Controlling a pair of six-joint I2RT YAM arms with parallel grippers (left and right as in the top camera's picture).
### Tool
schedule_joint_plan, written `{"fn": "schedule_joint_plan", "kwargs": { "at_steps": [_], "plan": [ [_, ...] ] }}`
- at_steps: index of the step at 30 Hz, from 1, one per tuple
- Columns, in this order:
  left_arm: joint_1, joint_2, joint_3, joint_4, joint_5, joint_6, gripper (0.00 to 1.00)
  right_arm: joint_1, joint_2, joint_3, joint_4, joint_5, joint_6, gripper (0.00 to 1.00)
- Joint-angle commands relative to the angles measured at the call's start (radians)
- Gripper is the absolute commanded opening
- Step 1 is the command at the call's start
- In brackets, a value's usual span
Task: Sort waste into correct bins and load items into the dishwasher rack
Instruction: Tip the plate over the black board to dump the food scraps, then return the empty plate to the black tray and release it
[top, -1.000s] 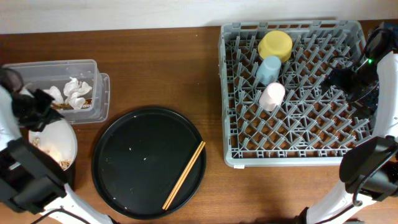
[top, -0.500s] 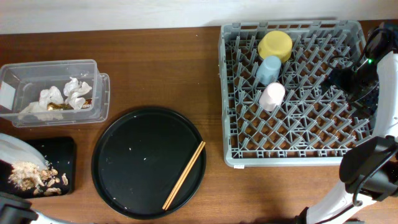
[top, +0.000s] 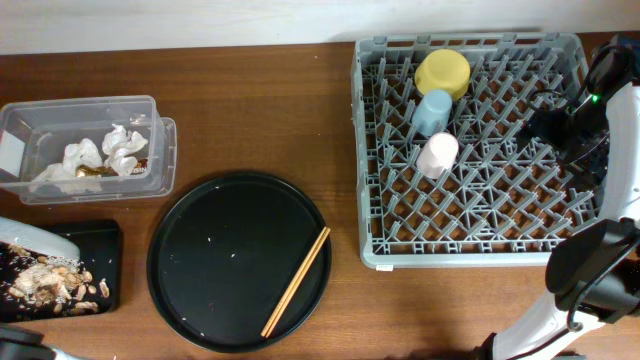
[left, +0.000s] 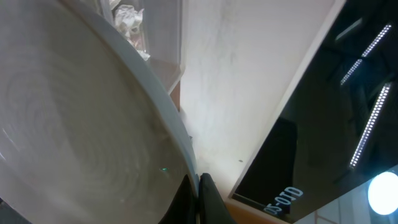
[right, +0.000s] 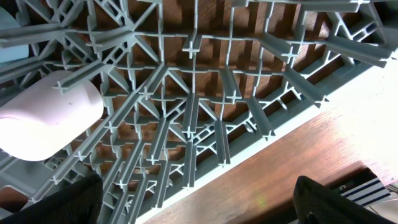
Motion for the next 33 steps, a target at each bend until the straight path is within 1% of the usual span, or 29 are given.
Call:
{"fn": "schedule_joint_plan", "kwargs": {
  "at_steps": [1, 2, 3, 4, 5, 7, 8, 9, 10, 11, 12, 13, 15, 17, 18, 19, 21, 22, 23, 24, 25, 26, 28, 29, 30, 31, 32, 33],
  "plan": [
    [-0.037, -0.084, 0.015, -0.003, -0.004, -0.009, 0.0, -0.002, -0.028, 0.0, 0.0, 0.008, 0.009, 0.99],
    [-0.077, -0.129, 0.015, -0.003, -0.007, -0.009, 0.0, -0.002, -0.028, 0.0, 0.0, 0.008, 0.008, 0.98],
    [-0.137, -0.186, 0.015, -0.003, -0.043, -0.009, 0.0, -0.002, -0.028, 0.0, 0.0, 0.008, 0.008, 0.98],
    [-0.22, -0.254, 0.015, -0.003, -0.158, -0.009, 0.0, -0.002, -0.028, 0.0, 0.0, 0.008, 0.008, 0.98],
    [-0.305, -0.31, 0.014, -0.003, -0.239, -0.01, 0.0, -0.002, -0.028, 0.0, 0.0, 0.008, 0.008, 0.98],
    [-0.544, -0.402, 0.014, -0.003, -0.383, -0.01, 0.0, -0.002, -0.028, 0.0, 0.0, 0.008, 0.008, 0.98],
    [-0.652, -0.42, 0.014, -0.003, -0.459, -0.016, 0.0, -0.002, -0.028, 0.0, 0.0, 0.008, 0.008, 0.98],
    [-0.851, -0.427, 0.011, -0.003, -0.628, -0.065, 0.0, -0.002, -0.028, 0.0, 0.0, 0.008, 0.008, 0.98],
    [-0.988, -0.427, -0.017, -0.003, -0.679, -0.079, 0.0, -0.002, -0.028, 0.0, 0.0, 0.008, 0.008, 0.98],
    [-1.129, -0.427, -0.068, 0.008, -0.689, -0.078, 0.0, -0.002, -0.028, 0.0, 0.0, 0.008, 0.008, 0.98],
    [-1.259, -0.427, -0.142, 0.057, -0.711, -0.088, 0.0, -0.002, -0.028, 0.0, 0.0, 0.008, 0.008, 0.98],
    [-1.306, -0.427, -0.177, 0.086, -0.742, -0.114, 0.0, -0.002, -0.028, 0.0, 0.0, 0.008, 0.008, 0.98],
    [-1.496, -0.427, -0.34, 0.237, -0.897, -0.289, 0.0, -0.002, -0.028, 0.0, 0.0, 0.008, 0.008, 0.98],
    [-1.6, -0.427, -0.477, 0.377, -1.059, -0.469, 0.0, -0.002, -0.028, 0.0, 0.0, 0.008, 0.008, 0.98],
    [-1.645, -0.427, -0.561, 0.463, -1.073, -0.531, 0.0, -0.002, -0.028, 0.0, 0.0, 0.008, 0.008, 0.98],
    [-1.683, -0.427, -0.632, 0.532, -1.074, -0.549, 0.0, -0.002, -0.028, 0.0, 0.0, 0.008, 0.009, 0.98],
    [-1.723, -0.427, -0.706, 0.631, -1.074, -0.552, 0.0, -0.002, -0.028, 0.0, 0.0, 0.008, 0.008, 0.99],
    [-1.735, -0.427, -0.732, 0.677, -1.075, -0.552, 0.07, -0.002, -0.028, 0.0, 0.0, 0.008, 0.008, 0.99],
    [-1.736, -0.427, -0.736, 0.684, -1.083, -0.552, 0.26, -0.002, -0.028, 0.0, 0.0, 0.008, 0.008, 0.98],
    [-1.73, -0.427, -0.732, 0.682, -1.088, -0.552, 0.55, -0.002, -0.028, 0.0, 0.0, 0.008, 0.008, 0.98],
    [-1.716, -0.427, -0.718, 0.67, -1.089, -0.55, 0.56, -0.002, -0.028, 0.0, 0.0, 0.009, 0.008, 0.98],
    [-1.671, -0.433, -0.663, 0.612, -1.092, -0.547, 0.56, -0.002, -0.028, 0.0, 0.0, 0.008, 0.008, 0.98],
    [-1.54, -0.462, -0.523, 0.46, -1.093, -0.501, 0.56, -0.002, -0.028, 0.0, 0.0, 0.008, 0.008, 0.98],
    [-1.441, -0.491, -0.431, 0.358, -1.102, -0.48, 0.56, -0.002, -0.028, 0.0, 0.0, 0.008, 0.008, 0.98],
    [-1.35, -0.531, -0.372, 0.306, -1.115, -0.48, 0.56, -0.002, -0.028, 0.0, 0.0, 0.008, 0.008, 0.98],
    [-1.263, -0.571, -0.34, 0.291, -1.115, -0.48, 0.56, -0.002, -0.028, 0.0, 0.0, 0.008, 0.008, 0.98],
    [-1.136, -0.632, -0.332, 0.288, -1.115, -0.481, 0.56, -0.002, -0.028, 0.0, 0.0, 0.008, 0.008, 0.98],
    [-1.058, -0.661, -0.332, 0.276, -1.115, -0.481, 1.0, -0.002, -0.028, 0.0, 0.0, 0.008, 0.009, 0.98]
  ]
}}
